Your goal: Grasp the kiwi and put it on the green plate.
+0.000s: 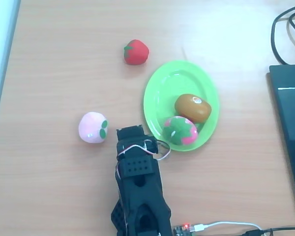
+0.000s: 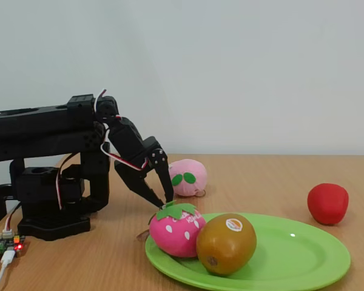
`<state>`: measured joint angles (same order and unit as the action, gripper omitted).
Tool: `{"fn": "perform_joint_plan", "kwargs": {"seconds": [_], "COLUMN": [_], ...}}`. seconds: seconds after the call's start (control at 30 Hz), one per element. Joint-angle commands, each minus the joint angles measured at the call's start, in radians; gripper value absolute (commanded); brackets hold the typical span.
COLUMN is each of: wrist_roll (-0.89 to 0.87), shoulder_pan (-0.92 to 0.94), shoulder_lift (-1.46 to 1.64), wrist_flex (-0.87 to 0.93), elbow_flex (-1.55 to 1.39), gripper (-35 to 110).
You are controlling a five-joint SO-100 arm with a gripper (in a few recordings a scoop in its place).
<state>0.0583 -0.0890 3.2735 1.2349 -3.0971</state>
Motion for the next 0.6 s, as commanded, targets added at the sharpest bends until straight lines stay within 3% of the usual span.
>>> {"fn": "perform_joint_plan", "kwargs": {"seconds": [0.0,0.57], "wrist_roll": [0.005,-0.028], "shoulder_pan": [-0.011,-0.012], "shoulder_lift": [0.021,0.021], "wrist_flex": [0.005,0.005], "elbow_flex": [-0.006,-0.005], "gripper": [-8,-8]}}
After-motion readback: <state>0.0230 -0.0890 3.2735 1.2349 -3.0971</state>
